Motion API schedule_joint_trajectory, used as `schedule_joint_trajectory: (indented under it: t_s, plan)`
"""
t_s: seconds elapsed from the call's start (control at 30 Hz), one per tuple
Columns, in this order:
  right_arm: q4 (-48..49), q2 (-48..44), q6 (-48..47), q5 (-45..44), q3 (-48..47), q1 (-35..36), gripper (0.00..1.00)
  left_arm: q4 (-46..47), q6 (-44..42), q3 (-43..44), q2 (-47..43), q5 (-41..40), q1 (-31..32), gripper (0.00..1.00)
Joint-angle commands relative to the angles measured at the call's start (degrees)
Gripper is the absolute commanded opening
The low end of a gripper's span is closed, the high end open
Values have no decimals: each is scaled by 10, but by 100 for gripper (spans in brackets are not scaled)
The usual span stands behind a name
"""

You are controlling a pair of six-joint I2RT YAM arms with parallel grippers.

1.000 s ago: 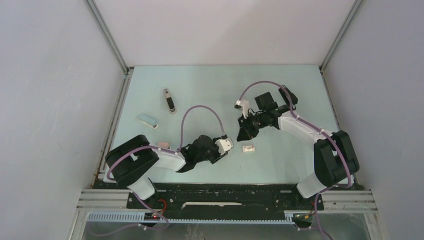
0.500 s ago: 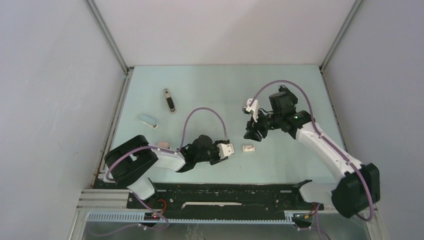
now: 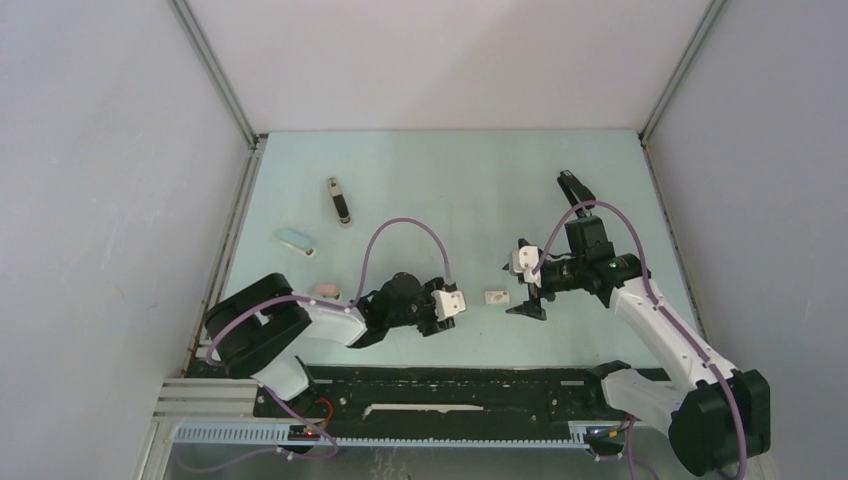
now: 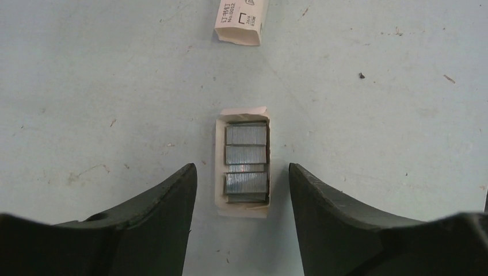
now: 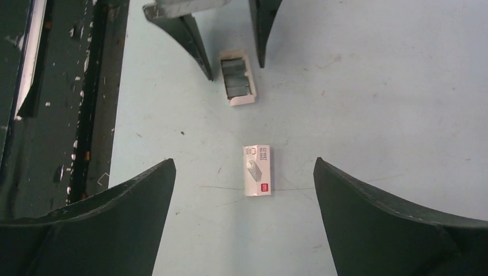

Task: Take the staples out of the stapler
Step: Close the staple box at the center of the board.

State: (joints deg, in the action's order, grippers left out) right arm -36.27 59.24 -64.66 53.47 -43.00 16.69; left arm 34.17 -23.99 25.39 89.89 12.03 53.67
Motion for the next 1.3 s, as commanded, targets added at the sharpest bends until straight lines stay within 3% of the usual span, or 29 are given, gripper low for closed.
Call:
schedule_joint_trajectory:
  t_s: [0.0, 0.27, 0.6, 0.97, 1.27]
  plan:
    - [-34, 9, -107, 37, -4, 1, 100, 2, 10, -29, -31, -24, 3, 67]
    - [-50, 36, -124, 22, -8, 3, 100, 97, 64, -101, -82, -19, -4, 77]
    - [-56, 56, -114, 6, -17, 10, 100, 200, 115, -145, -66, -37, -24, 94]
    - [-58, 77, -119, -10, -17, 28, 99, 352, 137, -185, 12, -7, -30, 91]
    - [-56, 84, -119, -21, -17, 39, 99, 360, 145, -172, 45, 10, -41, 81]
